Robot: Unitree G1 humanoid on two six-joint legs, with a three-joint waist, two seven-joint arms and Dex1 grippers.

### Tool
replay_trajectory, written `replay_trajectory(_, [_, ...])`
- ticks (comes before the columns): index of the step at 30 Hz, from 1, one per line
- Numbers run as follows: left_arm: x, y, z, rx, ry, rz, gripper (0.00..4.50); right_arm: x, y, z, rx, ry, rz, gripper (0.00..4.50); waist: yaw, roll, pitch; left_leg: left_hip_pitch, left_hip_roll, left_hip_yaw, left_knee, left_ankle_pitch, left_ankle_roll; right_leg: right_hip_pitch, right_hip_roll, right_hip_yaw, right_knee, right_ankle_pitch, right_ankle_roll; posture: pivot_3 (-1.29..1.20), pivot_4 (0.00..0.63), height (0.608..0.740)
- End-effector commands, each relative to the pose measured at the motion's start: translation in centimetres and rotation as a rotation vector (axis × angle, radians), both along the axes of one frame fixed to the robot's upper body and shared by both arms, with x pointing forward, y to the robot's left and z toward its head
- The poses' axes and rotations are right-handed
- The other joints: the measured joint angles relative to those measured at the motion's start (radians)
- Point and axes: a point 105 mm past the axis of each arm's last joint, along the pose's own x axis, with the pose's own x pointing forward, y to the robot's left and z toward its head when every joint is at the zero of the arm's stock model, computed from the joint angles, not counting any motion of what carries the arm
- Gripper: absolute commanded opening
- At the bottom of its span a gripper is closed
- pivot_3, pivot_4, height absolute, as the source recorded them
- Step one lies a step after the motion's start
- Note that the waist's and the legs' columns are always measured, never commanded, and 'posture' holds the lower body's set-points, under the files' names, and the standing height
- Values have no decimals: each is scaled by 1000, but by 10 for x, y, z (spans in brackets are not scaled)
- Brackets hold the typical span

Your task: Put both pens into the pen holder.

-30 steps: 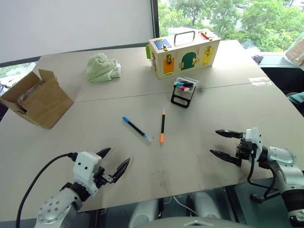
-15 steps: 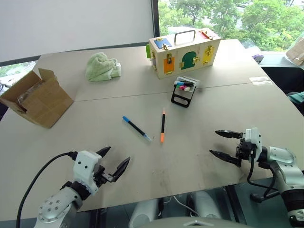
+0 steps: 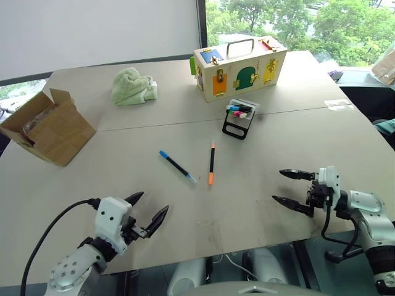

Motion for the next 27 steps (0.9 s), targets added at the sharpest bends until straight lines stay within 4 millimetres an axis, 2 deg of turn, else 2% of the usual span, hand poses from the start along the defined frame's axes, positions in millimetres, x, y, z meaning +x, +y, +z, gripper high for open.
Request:
replay_trajectory(1, [0, -2, 11, 8, -48, -13, 4413, -1, -1, 10, 12, -38, 9, 4500, 0, 0, 1, 0, 0, 0, 0, 0, 0, 0, 0, 0, 0, 0, 0, 0, 150, 740])
replay_trajectory(6, [3, -3, 12, 1, -57, -11, 4413, 0, -1, 12, 14, -42, 10, 4500, 0, -1, 3, 0, 0, 0, 0, 0, 0, 0, 0, 0, 0, 0, 0, 0, 150, 740])
replay_trajectory(8, [8, -5, 19, -32, -82, 2, 4413, 0, 0, 15, 19, -48, 20, 4500, 1, -1, 3, 0, 0, 0, 0, 0, 0, 0, 0, 0, 0, 0, 0, 0, 150, 740])
replay_trajectory(13, [35, -23, 57, -132, -171, 46, 4413, -3, 14, 30, 15, -67, 104, 4500, 9, -2, 6, 0, 0, 0, 0, 0, 0, 0, 0, 0, 0, 0, 0, 0, 150, 740])
replay_trajectory(16, [60, -32, 79, -161, -204, 115, 4413, -5, 34, 53, 53, -109, 172, 4500, 16, -3, 6, 0, 0, 0, 2, 0, 0, 0, 1, -1, 1, 2, 4, 0, 150, 740])
replay_trajectory(20, [85, -27, 76, -66, -128, 267, 4413, -5, 51, 76, 63, -161, 219, 4500, 15, -4, 7, 0, 0, 0, 2, 0, 0, 0, 2, 0, 2, 3, 5, 0, 150, 740])
replay_trajectory(23, [100, -23, 66, -10, -57, 369, 4413, -5, 58, 87, 70, -181, 224, 4500, 17, -7, 8, 0, 0, -1, 2, 0, -1, 0, 3, -1, 2, 3, 5, 0, 150, 740])
replay_trajectory(27, [118, -37, 46, 30, 93, 429, 4413, -5, 66, 99, 54, -197, 212, 4500, 22, -9, 10, -1, -1, -2, 3, 0, -2, 0, 3, -2, 2, 3, 5, 0, 150, 740])
